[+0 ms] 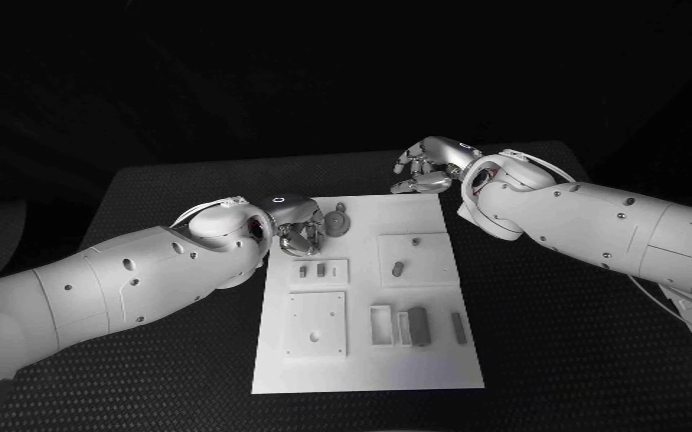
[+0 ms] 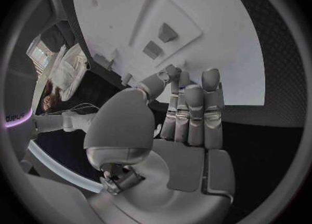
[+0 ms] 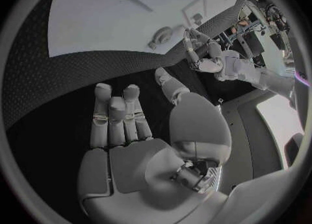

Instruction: Assemble the parts on the task board

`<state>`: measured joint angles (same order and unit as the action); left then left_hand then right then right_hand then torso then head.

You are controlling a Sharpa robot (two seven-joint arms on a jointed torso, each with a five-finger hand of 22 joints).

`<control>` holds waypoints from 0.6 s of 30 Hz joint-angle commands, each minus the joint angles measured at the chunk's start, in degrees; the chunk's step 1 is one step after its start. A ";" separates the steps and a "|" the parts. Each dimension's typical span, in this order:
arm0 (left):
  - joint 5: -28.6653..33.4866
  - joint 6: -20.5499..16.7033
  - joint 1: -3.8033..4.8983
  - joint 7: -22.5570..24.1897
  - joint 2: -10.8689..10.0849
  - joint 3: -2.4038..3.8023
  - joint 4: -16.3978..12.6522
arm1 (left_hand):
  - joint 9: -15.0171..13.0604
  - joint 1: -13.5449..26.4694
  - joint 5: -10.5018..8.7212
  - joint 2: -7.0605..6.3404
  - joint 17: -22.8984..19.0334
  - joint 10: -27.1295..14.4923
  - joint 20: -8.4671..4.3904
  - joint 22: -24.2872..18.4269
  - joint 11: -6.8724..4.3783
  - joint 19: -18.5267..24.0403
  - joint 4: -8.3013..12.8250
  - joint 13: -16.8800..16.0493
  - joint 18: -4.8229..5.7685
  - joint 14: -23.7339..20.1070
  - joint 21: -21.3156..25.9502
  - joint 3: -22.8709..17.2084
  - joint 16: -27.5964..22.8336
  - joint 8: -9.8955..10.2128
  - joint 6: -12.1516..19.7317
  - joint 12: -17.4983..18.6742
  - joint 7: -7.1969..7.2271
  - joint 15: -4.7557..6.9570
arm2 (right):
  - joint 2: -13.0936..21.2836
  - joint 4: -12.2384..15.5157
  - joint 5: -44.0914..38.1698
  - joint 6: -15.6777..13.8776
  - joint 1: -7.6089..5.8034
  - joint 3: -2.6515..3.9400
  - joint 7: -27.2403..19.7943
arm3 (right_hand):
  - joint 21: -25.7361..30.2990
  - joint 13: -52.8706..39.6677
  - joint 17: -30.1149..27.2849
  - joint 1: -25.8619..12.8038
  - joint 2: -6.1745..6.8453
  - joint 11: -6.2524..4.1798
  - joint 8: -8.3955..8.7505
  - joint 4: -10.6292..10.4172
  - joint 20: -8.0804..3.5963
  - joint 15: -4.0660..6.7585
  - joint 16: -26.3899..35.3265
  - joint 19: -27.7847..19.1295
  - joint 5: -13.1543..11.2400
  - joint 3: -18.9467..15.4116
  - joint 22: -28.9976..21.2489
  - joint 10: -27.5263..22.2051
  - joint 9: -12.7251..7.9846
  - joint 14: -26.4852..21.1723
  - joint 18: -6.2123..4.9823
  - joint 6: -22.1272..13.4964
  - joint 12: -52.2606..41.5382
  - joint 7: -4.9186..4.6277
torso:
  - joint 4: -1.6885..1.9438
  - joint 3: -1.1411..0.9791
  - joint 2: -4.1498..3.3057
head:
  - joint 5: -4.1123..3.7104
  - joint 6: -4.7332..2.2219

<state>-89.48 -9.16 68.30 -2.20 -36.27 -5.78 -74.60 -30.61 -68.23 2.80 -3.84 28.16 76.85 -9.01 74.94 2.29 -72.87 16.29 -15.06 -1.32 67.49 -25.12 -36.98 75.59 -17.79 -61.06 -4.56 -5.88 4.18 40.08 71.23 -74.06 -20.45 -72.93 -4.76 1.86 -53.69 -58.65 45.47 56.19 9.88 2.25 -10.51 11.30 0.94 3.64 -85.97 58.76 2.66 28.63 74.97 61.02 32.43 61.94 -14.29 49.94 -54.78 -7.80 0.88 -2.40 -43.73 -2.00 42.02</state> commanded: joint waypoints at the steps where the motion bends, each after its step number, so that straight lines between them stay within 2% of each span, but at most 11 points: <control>1: 0.27 0.82 -0.02 0.64 0.12 0.01 0.00 | -0.06 -0.06 0.23 0.50 -0.07 0.40 -0.38 1.05 -0.15 0.05 -0.05 -0.07 -3.81 0.24 -0.06 -0.41 0.32 -0.12 -0.30 -0.17 0.00 0.07 | -0.04 0.07 -0.16 0.49 0.03 0.02 -0.48 | 0.28 0.06 -0.10 -0.48 -0.27 0.11 -0.33 -0.03 -0.32 0.11 -0.20 0.16 0.19 -0.16 0.87 -0.39 -0.09 0.21 -0.71 -0.55 -0.33 -1.06 | 0.03 0.01 -0.02 | -0.07 0.10; 18: -0.03 2.39 -0.02 0.07 0.20 -0.02 0.58 | -0.06 -0.11 0.23 0.54 -0.08 0.43 -0.42 1.03 -0.17 0.07 0.02 -0.06 -3.77 0.23 0.00 -0.43 0.32 -0.10 -0.27 -0.10 0.00 0.09 | 0.02 0.14 -0.16 0.46 0.03 0.02 -0.48 | 0.29 0.09 -0.10 -0.48 -0.28 0.11 -0.34 0.00 -0.32 0.11 -0.19 0.17 0.19 -0.17 0.87 -0.41 -0.10 0.21 -0.71 -0.56 -0.35 -1.06 | 0.04 0.07 0.05 | -0.10 0.10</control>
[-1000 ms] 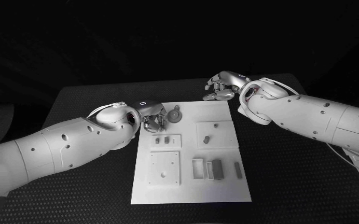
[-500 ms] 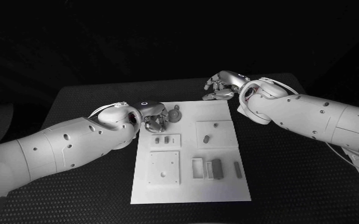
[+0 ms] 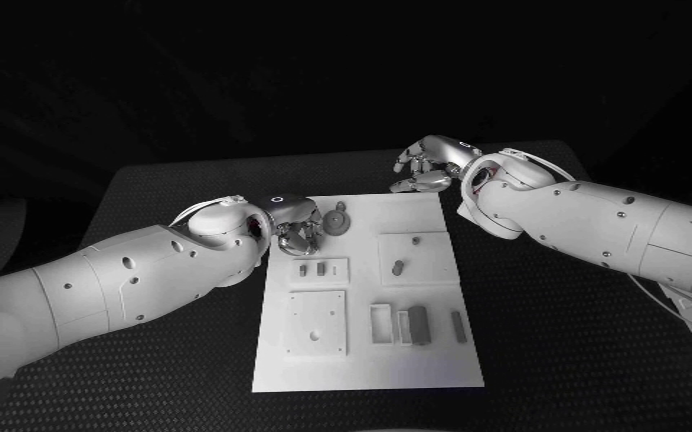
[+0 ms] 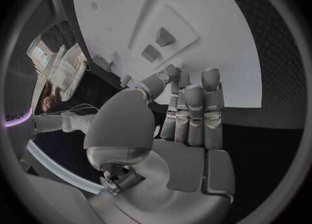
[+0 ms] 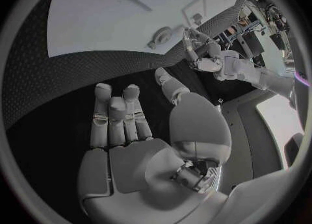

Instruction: Assemble the parts on the task board

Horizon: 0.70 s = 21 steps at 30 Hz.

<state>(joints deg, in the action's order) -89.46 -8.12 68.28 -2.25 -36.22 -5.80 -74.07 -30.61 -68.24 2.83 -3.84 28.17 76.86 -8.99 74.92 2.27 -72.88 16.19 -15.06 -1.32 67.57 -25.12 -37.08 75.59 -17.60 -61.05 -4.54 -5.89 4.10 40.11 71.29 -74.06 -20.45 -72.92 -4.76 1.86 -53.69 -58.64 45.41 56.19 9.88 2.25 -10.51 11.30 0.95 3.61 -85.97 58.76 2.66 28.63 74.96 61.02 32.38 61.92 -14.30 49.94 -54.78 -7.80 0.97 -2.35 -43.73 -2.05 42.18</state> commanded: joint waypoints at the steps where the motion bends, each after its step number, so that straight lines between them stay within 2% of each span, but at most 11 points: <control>1: -0.04 1.37 0.00 0.14 0.18 0.00 0.11 | -0.06 -0.11 0.20 0.54 -0.08 0.42 -0.44 1.05 -0.15 0.08 0.12 -0.06 -3.77 0.15 0.00 -0.33 0.32 -0.29 -0.29 -0.12 0.01 0.18 | -0.01 0.11 -0.16 0.45 0.02 0.03 -0.47 | 0.29 0.09 -0.05 -0.48 -0.29 0.11 -0.34 0.00 -0.33 0.14 -0.20 0.18 0.19 -0.17 0.87 -0.41 -0.06 0.24 -0.70 -0.56 -0.35 -1.06 | -0.05 0.00 0.04 | 0.02 0.08; 6: -0.04 1.32 -0.14 0.34 0.73 -0.03 0.71 | -0.06 -0.10 0.20 0.56 -0.09 0.43 -0.45 1.04 -0.15 0.09 0.12 -0.06 -3.76 0.14 0.02 -0.33 0.32 -0.28 -0.28 -0.10 0.00 0.18 | -0.11 0.05 -0.16 0.45 0.02 0.03 -0.51 | 0.29 0.10 -0.05 -0.48 -0.29 0.11 -0.35 0.00 -0.33 0.14 -0.20 0.18 0.19 -0.17 0.87 -0.41 -0.06 0.24 -0.70 -0.56 -0.36 -1.06 | -0.07 -0.02 -0.01 | -0.07 -0.04; 11: -0.04 1.32 -0.45 0.48 1.10 -0.03 1.04 | -0.06 -0.10 0.20 0.60 -0.09 0.43 -0.46 1.03 -0.15 0.09 0.12 -0.05 -3.74 0.13 0.04 -0.34 0.31 -0.28 -0.27 -0.08 0.00 0.18 | -0.14 -0.05 -0.16 0.46 0.02 0.03 -0.52 | 0.29 0.11 -0.06 -0.47 -0.31 0.11 -0.35 0.01 -0.33 0.14 -0.20 0.18 0.19 -0.17 0.87 -0.41 -0.06 0.24 -0.70 -0.56 -0.36 -1.06 | -0.11 0.01 -0.02 | -0.12 0.15; 17: -0.04 1.58 -0.53 0.61 1.43 -0.06 1.65 | -0.06 -0.09 0.20 0.63 -0.09 0.44 -0.47 1.03 -0.15 0.10 0.11 -0.05 -3.72 0.13 0.06 -0.34 0.30 -0.27 -0.25 -0.05 -0.01 0.18 | -0.10 0.01 -0.16 0.45 0.02 0.03 -0.51 | 0.29 0.12 -0.06 -0.48 -0.31 0.11 -0.36 0.01 -0.33 0.14 -0.19 0.18 0.19 -0.18 0.87 -0.41 -0.07 0.24 -0.70 -0.56 -0.37 -1.06 | -0.12 -0.13 0.01 | -0.09 0.25; 21: -0.05 1.94 -0.62 0.61 1.81 -0.20 2.09 | -0.06 -0.09 0.20 0.65 -0.10 0.44 -0.47 1.02 -0.15 0.10 0.11 -0.05 -3.71 0.12 0.07 -0.34 0.30 -0.26 -0.24 -0.04 -0.01 0.18 | -0.08 0.05 -0.16 0.45 0.02 0.03 -0.52 | 0.29 0.13 -0.06 -0.47 -0.32 0.11 -0.36 0.02 -0.33 0.14 -0.19 0.18 0.19 -0.18 0.87 -0.42 -0.07 0.24 -0.70 -0.56 -0.37 -1.06 | -0.12 -0.10 0.02 | -0.23 0.26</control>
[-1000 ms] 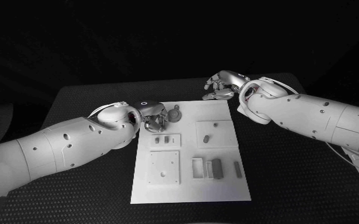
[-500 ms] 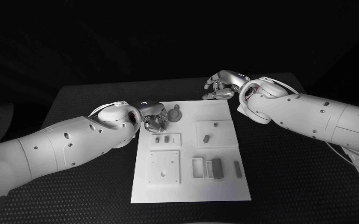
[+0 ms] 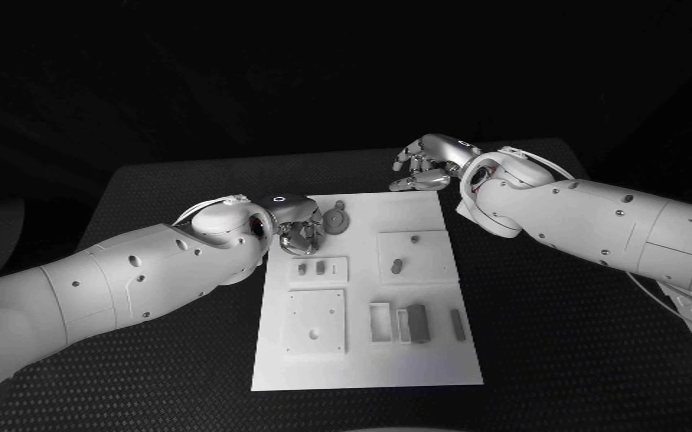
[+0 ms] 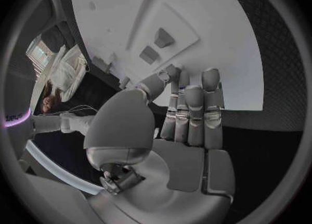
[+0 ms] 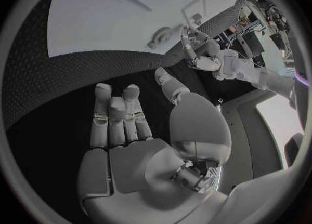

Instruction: Assemble the parts on the task board

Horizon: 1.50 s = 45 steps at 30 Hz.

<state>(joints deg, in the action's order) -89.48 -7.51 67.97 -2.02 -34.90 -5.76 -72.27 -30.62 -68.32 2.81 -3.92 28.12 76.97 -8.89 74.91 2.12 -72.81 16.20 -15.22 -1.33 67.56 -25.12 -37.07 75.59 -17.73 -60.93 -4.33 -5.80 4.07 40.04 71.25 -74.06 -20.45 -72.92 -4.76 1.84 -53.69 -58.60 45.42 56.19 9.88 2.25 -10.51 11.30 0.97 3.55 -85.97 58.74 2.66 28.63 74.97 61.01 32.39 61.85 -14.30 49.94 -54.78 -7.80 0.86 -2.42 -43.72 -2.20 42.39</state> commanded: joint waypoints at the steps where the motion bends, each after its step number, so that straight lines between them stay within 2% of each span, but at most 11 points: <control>1: -0.03 1.39 -0.34 0.39 0.54 -0.25 0.35 | -0.05 0.00 0.22 0.73 -0.05 0.33 -0.58 1.03 0.00 0.03 0.10 0.11 -3.70 0.13 0.08 -0.35 0.30 -0.14 -0.35 -0.24 -0.10 0.21 | -0.01 0.09 -0.16 0.45 0.03 0.03 -0.50 | 0.29 0.09 -0.07 -0.47 -0.32 0.11 -0.36 0.02 -0.34 0.20 -0.19 0.20 0.19 -0.18 0.87 -0.42 -0.08 0.31 -0.70 -0.55 -0.38 -1.06 | -0.02 -0.03 0.01 | -0.01 0.07; 10: -0.03 2.01 -0.66 0.65 1.31 -0.46 1.10 | -0.05 0.00 0.21 0.80 -0.06 0.33 -0.59 1.03 0.00 0.02 0.09 0.11 -3.68 0.13 0.10 -0.36 0.29 -0.13 -0.33 -0.21 -0.11 0.21 | -0.03 0.06 -0.16 0.46 0.03 0.03 -0.54 | 0.30 0.11 -0.07 -0.48 -0.33 0.11 -0.37 0.03 -0.34 0.20 -0.19 0.20 0.19 -0.19 0.87 -0.42 -0.08 0.31 -0.70 -0.55 -0.39 -1.06 | -0.02 -0.04 -0.01 | -0.27 -0.05; 12: -0.03 2.12 -0.67 0.67 1.33 -0.54 1.09 | -0.05 0.00 0.21 0.82 -0.06 0.35 -0.59 1.03 0.00 0.02 0.09 0.11 -3.67 0.13 0.10 -0.35 0.30 -0.13 -0.33 -0.21 -0.11 0.21 | -0.01 0.05 -0.16 0.48 0.03 0.03 -0.54 | 0.30 0.11 -0.07 -0.49 -0.33 0.11 -0.37 0.03 -0.34 0.20 -0.19 0.20 0.19 -0.19 0.87 -0.42 -0.08 0.31 -0.70 -0.55 -0.39 -1.06 | -0.04 -0.05 0.00 | -0.31 0.12; 26: 0.58 1.75 -0.68 1.00 1.25 -0.74 1.28 | -0.02 0.20 0.21 0.79 -0.10 0.20 -0.60 0.99 0.08 0.24 0.11 0.16 -3.51 -0.07 0.32 -0.24 0.19 0.00 -0.09 0.02 -0.22 0.13 | 0.18 0.10 -0.16 0.44 0.03 0.03 -0.49 | 0.30 0.14 -0.08 -0.49 -0.33 0.11 -0.38 0.04 -0.34 0.20 -0.19 0.20 0.19 -0.20 0.87 -0.43 -0.09 0.31 -0.70 -0.56 -0.40 -1.06 | 0.08 -0.01 0.02 | -0.39 0.09; 30: 1.47 0.78 -0.68 1.05 1.20 -0.75 1.37 | 0.32 0.30 0.20 0.24 -0.13 -0.25 -0.60 1.00 0.28 0.47 0.15 0.27 -3.38 -0.35 0.57 -0.07 0.12 0.82 1.44 0.34 -0.90 -0.08 | 0.15 0.08 -0.16 0.43 0.03 0.03 -0.50 | 0.30 0.14 -0.08 -0.50 -0.32 0.11 -0.38 0.05 -0.34 0.20 -0.19 0.20 0.19 -0.20 0.87 -0.43 -0.10 0.30 -0.70 -0.56 -0.41 -1.06 | 0.06 -0.01 0.02 | -0.39 0.07; 34: 1.87 0.10 -0.68 1.05 1.14 -0.75 1.38 | 1.20 0.24 0.20 -0.80 -0.14 -0.35 -0.55 1.05 0.37 0.74 0.17 0.29 -3.21 -0.75 0.84 0.31 0.08 2.62 4.80 0.39 -2.10 -0.16 | 0.17 0.06 -0.16 0.44 0.03 0.03 -0.49 | 0.31 0.15 -0.08 -0.50 -0.31 0.11 -0.38 0.05 -0.34 0.20 -0.19 0.20 0.19 -0.21 0.87 -0.43 -0.10 0.30 -0.70 -0.56 -0.41 -1.06 | 0.06 0.01 -0.01 | -0.42 0.12; 38: 1.98 -0.20 -0.68 1.06 1.06 -0.75 1.39 | 1.86 0.17 0.21 -1.50 -0.18 -0.62 -0.51 1.07 0.47 0.80 0.16 0.36 -3.16 -0.97 0.99 0.61 0.05 3.72 7.02 0.43 -2.10 -0.25 | 0.13 0.03 -0.16 0.41 0.03 0.03 -0.49 | 0.31 0.16 -0.08 -0.51 -0.30 0.11 -0.37 0.06 -0.34 0.20 -0.18 0.20 0.19 -0.21 0.87 -0.43 -0.10 0.30 -0.70 -0.57 -0.41 -1.06 | 0.07 0.02 -0.01 | -0.46 0.07; 45: 2.28 -0.26 -0.68 1.08 0.98 -0.75 1.31 | 2.19 0.09 0.21 -1.92 -0.20 -0.70 -0.48 1.08 0.49 0.82 0.14 0.38 -3.15 -1.08 1.12 0.87 0.07 4.18 8.16 0.40 -1.98 -0.27 | 0.12 -0.01 -0.16 0.46 0.03 0.03 -0.51 | 0.31 0.17 -0.09 -0.51 -0.30 0.11 -0.37 0.06 -0.34 0.20 -0.18 0.19 0.19 -0.22 0.87 -0.44 -0.11 0.30 -0.70 -0.57 -0.42 -1.06 | 0.07 -0.01 -0.01 | -0.43 0.11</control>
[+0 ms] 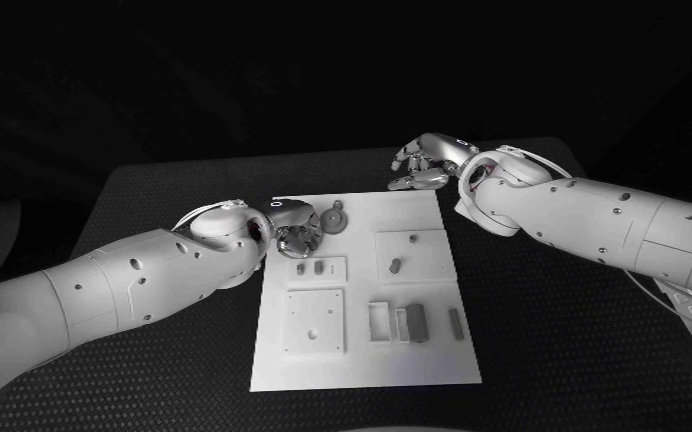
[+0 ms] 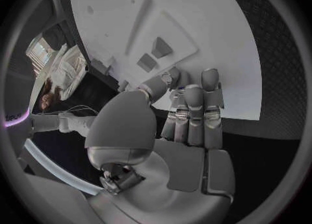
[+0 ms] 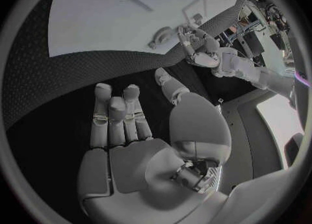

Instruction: Assemble the parts on the task board

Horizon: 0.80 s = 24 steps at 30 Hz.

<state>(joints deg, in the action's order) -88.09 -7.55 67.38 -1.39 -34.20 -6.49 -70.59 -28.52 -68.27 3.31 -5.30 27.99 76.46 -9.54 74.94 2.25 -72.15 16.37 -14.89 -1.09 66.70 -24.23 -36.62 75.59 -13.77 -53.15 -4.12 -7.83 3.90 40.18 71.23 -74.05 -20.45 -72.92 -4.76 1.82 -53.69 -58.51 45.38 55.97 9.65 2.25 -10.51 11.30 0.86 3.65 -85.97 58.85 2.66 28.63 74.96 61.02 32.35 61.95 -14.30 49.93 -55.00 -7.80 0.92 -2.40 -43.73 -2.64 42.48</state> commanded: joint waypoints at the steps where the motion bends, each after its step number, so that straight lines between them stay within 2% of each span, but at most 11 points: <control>1: 0.92 -0.34 -0.09 0.44 0.25 -0.01 -0.39 | 0.13 0.01 -0.30 -0.54 -0.07 -0.05 0.16 1.06 0.32 0.13 -0.06 0.01 -3.40 -0.21 0.24 0.45 0.09 0.26 0.51 0.11 0.02 -0.06 | -0.03 0.02 -0.16 0.46 0.03 0.02 -0.49 | 0.31 0.08 -0.05 -0.29 -0.07 0.11 -0.38 0.06 -0.23 0.10 -0.18 0.08 0.19 -0.22 0.87 -0.44 -0.07 0.20 -0.70 -0.57 -0.19 -1.06 | 0.00 -0.01 0.00 | 0.02 0.02; 24: 0.92 -1.14 -0.04 -0.19 -1.58 0.05 0.10 | 0.29 -0.23 -0.29 -0.77 -0.03 0.33 0.02 1.08 0.12 -0.18 -0.01 -0.12 -3.41 -0.02 0.24 0.64 0.28 0.28 0.97 -0.02 0.09 0.14 | 0.13 -0.08 -0.16 0.37 0.03 0.02 -0.48 | 0.32 0.12 -0.07 -0.30 -0.07 0.11 -0.39 0.07 -0.23 0.10 -0.17 0.09 0.19 -0.23 0.87 -0.42 -0.08 0.21 -0.70 -0.58 -0.23 -1.06 | 0.02 -0.01 0.02 | -0.04 -0.15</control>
<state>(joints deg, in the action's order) -87.45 -8.11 67.35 -1.52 -35.69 -6.44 -70.53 -28.30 -68.44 3.31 -5.58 27.99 76.42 -9.52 74.92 2.21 -72.16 16.38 -14.94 -1.46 66.62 -24.23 -36.31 75.60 -13.76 -52.59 -4.12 -7.86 3.97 40.27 71.14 -74.05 -20.46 -72.92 -4.76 1.82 -53.69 -58.46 45.39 55.97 9.65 2.25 -10.51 11.30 0.95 3.62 -85.97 58.76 2.66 28.63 74.96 61.01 32.36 61.92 -14.29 49.93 -55.00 -7.80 0.90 -2.41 -43.73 -2.66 42.35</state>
